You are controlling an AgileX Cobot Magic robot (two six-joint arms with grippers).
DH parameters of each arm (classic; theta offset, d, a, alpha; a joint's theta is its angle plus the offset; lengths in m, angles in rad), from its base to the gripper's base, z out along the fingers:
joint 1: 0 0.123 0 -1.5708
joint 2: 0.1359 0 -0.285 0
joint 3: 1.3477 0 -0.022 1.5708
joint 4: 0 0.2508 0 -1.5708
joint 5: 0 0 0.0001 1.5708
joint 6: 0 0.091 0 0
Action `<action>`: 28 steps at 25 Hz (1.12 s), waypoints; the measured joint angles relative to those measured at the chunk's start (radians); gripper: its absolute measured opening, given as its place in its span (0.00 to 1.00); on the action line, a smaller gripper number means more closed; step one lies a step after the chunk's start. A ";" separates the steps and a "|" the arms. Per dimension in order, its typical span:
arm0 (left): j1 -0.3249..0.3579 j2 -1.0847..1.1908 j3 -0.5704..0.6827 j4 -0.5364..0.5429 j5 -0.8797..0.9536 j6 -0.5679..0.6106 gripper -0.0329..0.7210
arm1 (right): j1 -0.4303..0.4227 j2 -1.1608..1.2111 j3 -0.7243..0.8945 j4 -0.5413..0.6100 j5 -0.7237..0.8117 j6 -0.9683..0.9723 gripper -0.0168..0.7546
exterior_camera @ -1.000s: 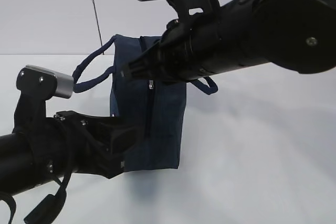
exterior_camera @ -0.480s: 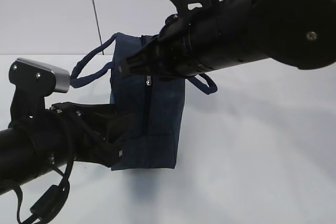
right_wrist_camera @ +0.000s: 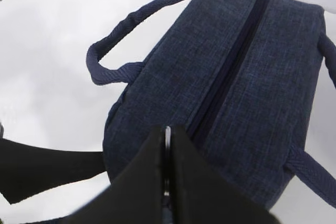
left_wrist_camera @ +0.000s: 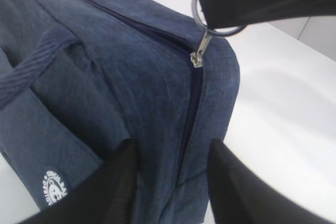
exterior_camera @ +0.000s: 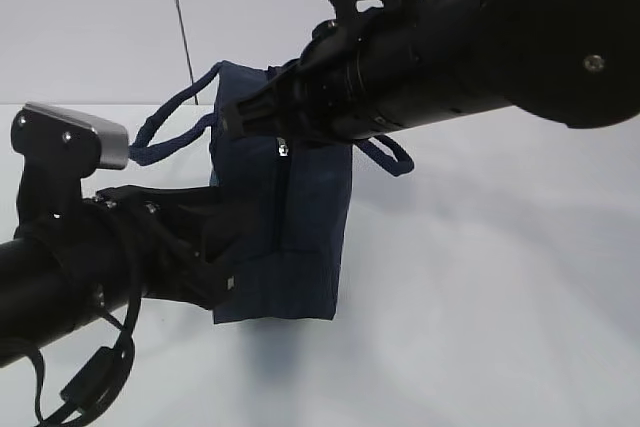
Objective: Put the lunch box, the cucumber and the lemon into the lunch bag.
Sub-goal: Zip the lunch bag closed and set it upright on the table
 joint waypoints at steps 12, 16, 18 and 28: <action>0.000 0.096 -0.002 -0.097 -0.109 0.014 0.40 | 0.000 0.000 0.000 0.007 -0.006 0.000 0.00; 0.000 0.097 -0.002 -0.088 -0.118 0.015 0.47 | 0.000 0.000 0.000 0.008 -0.006 0.000 0.00; 0.000 0.099 -0.003 -0.065 -0.118 0.015 0.48 | 0.000 0.000 0.000 0.008 -0.006 0.000 0.00; 0.000 0.064 -0.004 -0.090 0.049 0.024 0.59 | 0.000 0.000 -0.010 0.000 -0.006 0.000 0.00</action>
